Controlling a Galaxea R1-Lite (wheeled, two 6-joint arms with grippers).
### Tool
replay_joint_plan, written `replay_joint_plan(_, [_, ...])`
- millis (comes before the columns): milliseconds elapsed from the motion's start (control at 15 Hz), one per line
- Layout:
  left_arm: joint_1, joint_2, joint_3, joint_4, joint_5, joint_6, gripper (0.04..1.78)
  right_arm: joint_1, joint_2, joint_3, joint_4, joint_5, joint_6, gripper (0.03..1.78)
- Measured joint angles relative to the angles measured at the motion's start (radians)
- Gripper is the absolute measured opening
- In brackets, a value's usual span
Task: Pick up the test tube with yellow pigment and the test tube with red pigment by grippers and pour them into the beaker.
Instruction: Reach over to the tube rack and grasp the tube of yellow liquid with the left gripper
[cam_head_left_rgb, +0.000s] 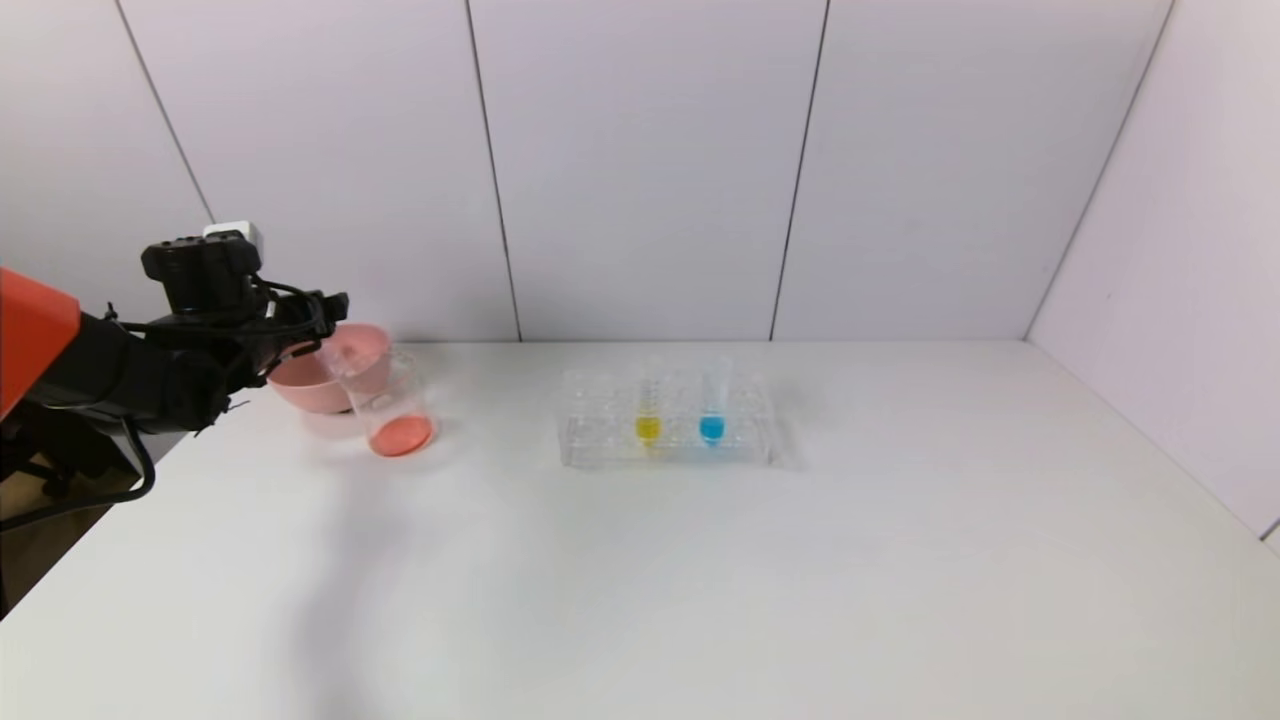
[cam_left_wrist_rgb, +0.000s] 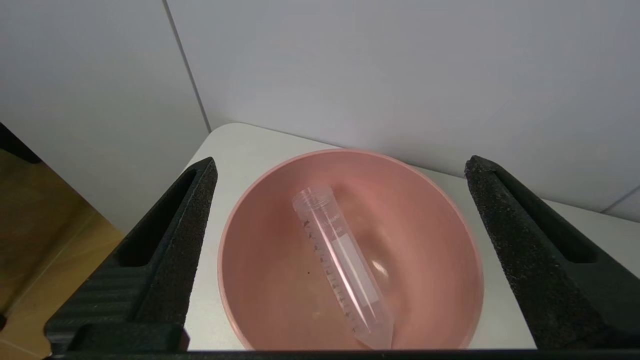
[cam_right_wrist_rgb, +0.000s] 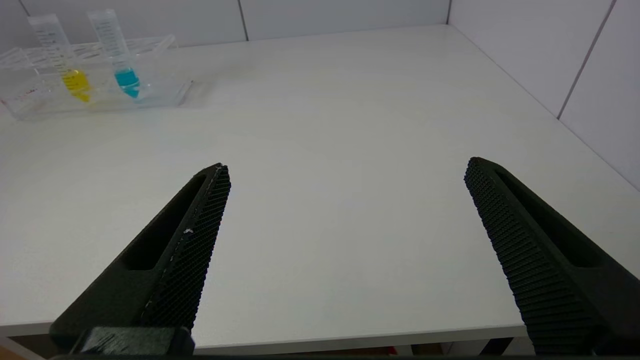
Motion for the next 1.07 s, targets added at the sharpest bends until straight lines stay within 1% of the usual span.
replay_joint_plan(67, [-0.007,-0.031,0.033,0.000,-0.013,0.000,1.77,0.000,0.000,0.000,0.000,0.000,0.000,1.71])
replay_joint_plan(200, [-0.020,-0.121,0.114,0.003,-0.089,0.001,1.76,0.000,0.000,0.000,0.000,0.000,0.000,1.71])
replay_joint_plan(467, [-0.070,-0.348,0.334,0.036,-0.309,0.038,1.76,0.000,0.000,0.000,0.000,0.000,0.000,1.71])
replay_joint_plan(600, [-0.120,-0.455,0.463,0.050,-0.426,0.096,1.76,0.000,0.000,0.000,0.000,0.000,0.000,1.71])
replay_joint_plan(667, [-0.160,-0.497,0.514,0.052,-0.465,0.120,1.76,0.000,0.000,0.000,0.000,0.000,0.000,1.71])
replay_joint_plan(733, [-0.211,-0.533,0.561,0.053,-0.481,0.134,1.76,0.000,0.000,0.000,0.000,0.000,0.000,1.71])
replay_joint_plan(867, [-0.307,-0.578,0.624,0.051,-0.484,0.140,1.76,0.000,0.000,0.000,0.000,0.000,0.000,1.71])
replay_joint_plan(1000, [-0.413,-0.604,0.660,0.050,-0.456,0.137,1.76,0.000,0.000,0.000,0.000,0.000,0.000,1.71])
replay_joint_plan(1067, [-0.469,-0.609,0.669,0.049,-0.425,0.132,1.76,0.000,0.000,0.000,0.000,0.000,0.000,1.71])
